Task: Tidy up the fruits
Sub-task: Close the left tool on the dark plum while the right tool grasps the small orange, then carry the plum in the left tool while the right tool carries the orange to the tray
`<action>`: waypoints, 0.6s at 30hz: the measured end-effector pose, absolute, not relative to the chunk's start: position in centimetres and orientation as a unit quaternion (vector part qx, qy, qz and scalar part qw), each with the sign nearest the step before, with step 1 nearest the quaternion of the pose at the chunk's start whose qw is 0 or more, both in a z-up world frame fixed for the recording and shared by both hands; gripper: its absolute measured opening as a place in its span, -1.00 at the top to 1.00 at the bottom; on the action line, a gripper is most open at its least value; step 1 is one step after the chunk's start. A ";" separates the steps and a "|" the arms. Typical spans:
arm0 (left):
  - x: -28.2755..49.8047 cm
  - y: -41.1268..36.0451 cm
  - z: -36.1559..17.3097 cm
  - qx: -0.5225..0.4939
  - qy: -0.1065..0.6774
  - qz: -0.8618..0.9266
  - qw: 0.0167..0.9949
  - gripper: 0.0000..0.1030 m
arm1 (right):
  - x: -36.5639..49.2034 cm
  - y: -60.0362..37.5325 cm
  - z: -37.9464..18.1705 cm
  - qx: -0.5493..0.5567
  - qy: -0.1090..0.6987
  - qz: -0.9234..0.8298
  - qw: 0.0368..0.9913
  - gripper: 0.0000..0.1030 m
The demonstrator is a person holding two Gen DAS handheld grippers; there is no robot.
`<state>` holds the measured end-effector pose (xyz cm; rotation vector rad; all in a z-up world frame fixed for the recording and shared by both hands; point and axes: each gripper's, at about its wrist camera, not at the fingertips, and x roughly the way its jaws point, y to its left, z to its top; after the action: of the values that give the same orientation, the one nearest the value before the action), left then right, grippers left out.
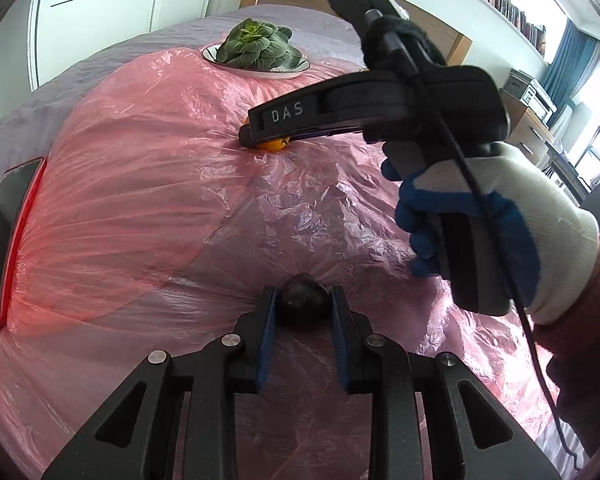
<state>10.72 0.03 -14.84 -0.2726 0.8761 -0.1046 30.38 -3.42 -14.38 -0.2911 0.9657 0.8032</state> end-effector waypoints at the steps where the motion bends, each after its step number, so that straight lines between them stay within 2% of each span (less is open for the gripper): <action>1: 10.7 0.1 -14.8 -0.133 0.421 -0.052 0.896 0.58 | 30.3 -3.4 -14.4 -0.135 0.448 0.374 0.801 -0.45; 18: 10.1 -0.6 -13.1 -0.113 0.396 -0.039 0.911 0.59 | 29.7 -6.1 -11.2 -0.074 0.422 0.384 0.818 -0.42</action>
<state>10.10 -0.57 -13.07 -0.2326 0.8156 -0.0814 29.74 -6.13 -11.20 -0.1571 0.8989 0.8183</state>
